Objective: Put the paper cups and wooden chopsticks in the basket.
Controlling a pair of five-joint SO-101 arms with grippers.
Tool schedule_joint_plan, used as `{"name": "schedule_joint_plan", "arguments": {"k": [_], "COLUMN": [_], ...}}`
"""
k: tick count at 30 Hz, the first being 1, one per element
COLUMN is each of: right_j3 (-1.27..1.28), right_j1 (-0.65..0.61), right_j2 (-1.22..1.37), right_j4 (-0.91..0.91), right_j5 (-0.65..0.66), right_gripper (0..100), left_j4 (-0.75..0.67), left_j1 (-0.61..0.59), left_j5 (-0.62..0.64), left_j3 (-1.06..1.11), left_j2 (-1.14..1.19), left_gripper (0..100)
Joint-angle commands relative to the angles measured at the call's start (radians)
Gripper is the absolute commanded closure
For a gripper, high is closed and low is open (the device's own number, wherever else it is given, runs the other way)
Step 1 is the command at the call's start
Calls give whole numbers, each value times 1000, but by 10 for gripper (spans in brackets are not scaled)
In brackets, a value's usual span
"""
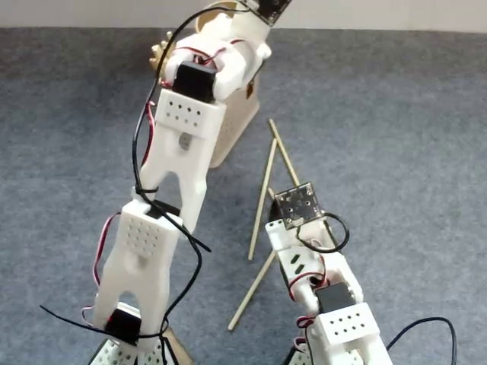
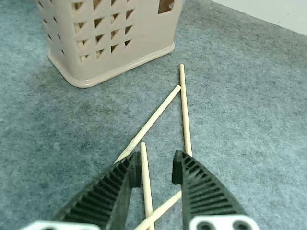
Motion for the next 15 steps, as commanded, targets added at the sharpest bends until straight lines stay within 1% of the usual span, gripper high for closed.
{"name": "schedule_joint_plan", "arguments": {"k": [1, 6, 8, 10, 11, 13, 15], "right_j3": [21, 21, 21, 21, 21, 21, 19], "right_j1": [-8, -8, -8, -8, -8, -8, -5], "right_j2": [-19, -19, -19, -19, -19, -19, -19], "right_j4": [-18, -18, -18, -18, -18, -18, -15], "right_j5": [12, 12, 12, 12, 12, 12, 12], "right_gripper": [875, 875, 875, 875, 875, 875, 875], "left_j4": [-21, -11, -11, -6, 9, 18, 17], "left_j1": [15, 15, 16, 16, 15, 7, -33], "left_j5": [9, 11, 14, 60, 78, 84, 107], "left_j3": [-59, -200, -226, -225, -226, -232, -246], "left_j2": [-18, -13, -15, -15, -15, -16, -24], "left_gripper": [912, 906, 861, 808, 798, 801, 832]}}
